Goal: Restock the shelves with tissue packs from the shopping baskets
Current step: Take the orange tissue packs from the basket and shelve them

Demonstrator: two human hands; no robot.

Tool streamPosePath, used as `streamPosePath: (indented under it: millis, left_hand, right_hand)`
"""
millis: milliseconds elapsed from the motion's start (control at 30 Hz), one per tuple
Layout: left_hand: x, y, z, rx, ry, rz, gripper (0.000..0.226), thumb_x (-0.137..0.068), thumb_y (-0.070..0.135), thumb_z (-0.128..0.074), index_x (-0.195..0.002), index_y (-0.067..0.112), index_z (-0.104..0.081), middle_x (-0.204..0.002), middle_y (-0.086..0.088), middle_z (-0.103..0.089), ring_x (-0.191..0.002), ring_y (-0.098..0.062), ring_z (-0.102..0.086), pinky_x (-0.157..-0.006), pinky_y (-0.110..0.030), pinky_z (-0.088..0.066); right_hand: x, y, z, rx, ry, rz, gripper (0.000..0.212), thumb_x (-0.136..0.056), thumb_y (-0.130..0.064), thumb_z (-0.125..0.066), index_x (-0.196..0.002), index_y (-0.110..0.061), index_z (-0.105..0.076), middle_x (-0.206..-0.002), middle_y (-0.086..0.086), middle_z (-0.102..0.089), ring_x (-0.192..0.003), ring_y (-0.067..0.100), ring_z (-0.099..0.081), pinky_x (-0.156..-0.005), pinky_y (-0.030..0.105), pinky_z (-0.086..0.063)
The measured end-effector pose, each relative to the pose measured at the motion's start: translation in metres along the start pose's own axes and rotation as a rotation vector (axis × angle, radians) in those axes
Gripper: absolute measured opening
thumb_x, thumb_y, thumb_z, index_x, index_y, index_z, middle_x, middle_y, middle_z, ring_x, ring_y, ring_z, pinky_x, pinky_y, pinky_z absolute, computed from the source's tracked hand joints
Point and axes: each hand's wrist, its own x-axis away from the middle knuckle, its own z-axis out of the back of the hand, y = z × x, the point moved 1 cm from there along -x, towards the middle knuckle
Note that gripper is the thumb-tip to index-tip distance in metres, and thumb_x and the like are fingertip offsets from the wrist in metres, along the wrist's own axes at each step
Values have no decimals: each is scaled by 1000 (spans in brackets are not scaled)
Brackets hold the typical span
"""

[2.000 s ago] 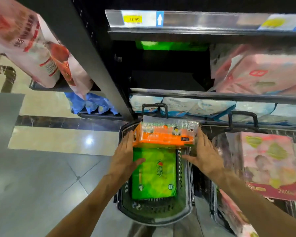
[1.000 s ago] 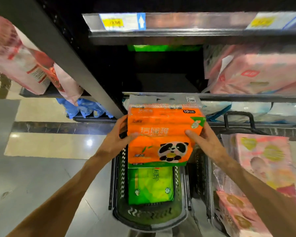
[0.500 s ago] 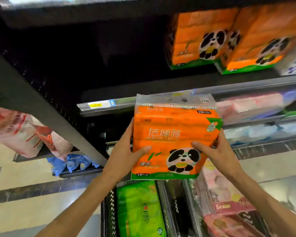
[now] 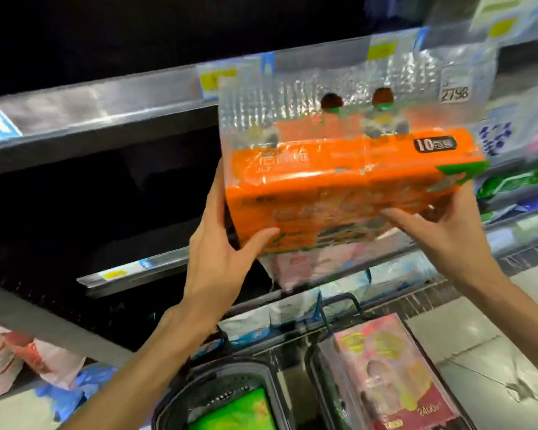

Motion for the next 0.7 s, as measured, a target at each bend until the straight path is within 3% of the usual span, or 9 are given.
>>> streamPosePath:
  millis: [167,300,367,467,533,633,700]
  left_hand:
    - [-34,-15,-17,-97,122,-61,97,-82,62,-74,-154,13,-32,-142,-5,-58,-129,-18,-57,-104,-46,-51]
    - [-53,-40,-31,-111,185,-60,95,-85,63,-72,-151,6,-36,-142,-9,-56,-131,-22,-55,-106,-48,-48]
    - [-57,-55,-38,-112,186,-27,80,-89,45,-76,-150,11,-37,-139,-4,-57,-130,-14,-55,-108,-41,-46]
    - [-60,-74,-46,-212,185,-42,68,-96,23,-72,-151,9,-34,-138,-5,-56,-126,-5,-54,-106,-20,-43]
    - [-67,-80,-50,-231,161,-55,66,-99,27,-68,-152,11,-33,-139,-4,-57,-123,1,-54,-100,-11,-41]
    - [-92,-86,-52,-256,202,15,67,-97,44,-67,-150,26,-31,-137,6,-59,-121,-3,-59,-102,-25,-48]
    - [-110,-93,-54,-338,246,71,72,-92,55,-68,-147,31,-29,-134,5,-61,-121,-16,-62,-102,-42,-51]
  right_hand:
    - [-38,9,5,45,44,73,81,-81,-17,-86,-144,-9,-35,-135,3,-62,-122,11,-63,-104,25,-51]
    - [-74,35,-8,31,26,97,81,-80,-26,-88,-143,-7,-39,-133,5,-64,-122,15,-64,-106,34,-52]
    - [-90,53,-19,35,-36,118,80,-80,-25,-86,-143,-11,-38,-133,0,-63,-124,11,-62,-108,36,-50]
    - [-112,82,-36,79,-128,105,79,-85,-14,-82,-146,-4,-33,-130,-13,-57,-121,-9,-56,-104,17,-45]
    - [-125,96,-45,57,-160,102,82,-86,-16,-82,-149,-11,-29,-137,-9,-56,-129,0,-55,-109,26,-47]
    - [-150,100,-54,79,-185,103,75,-89,-25,-81,-144,-24,-29,-145,3,-49,-134,9,-51,-111,33,-48]
    - [-168,103,-63,114,-192,61,63,-91,-30,-78,-136,-19,-35,-138,2,-56,-129,12,-57,-110,39,-50]
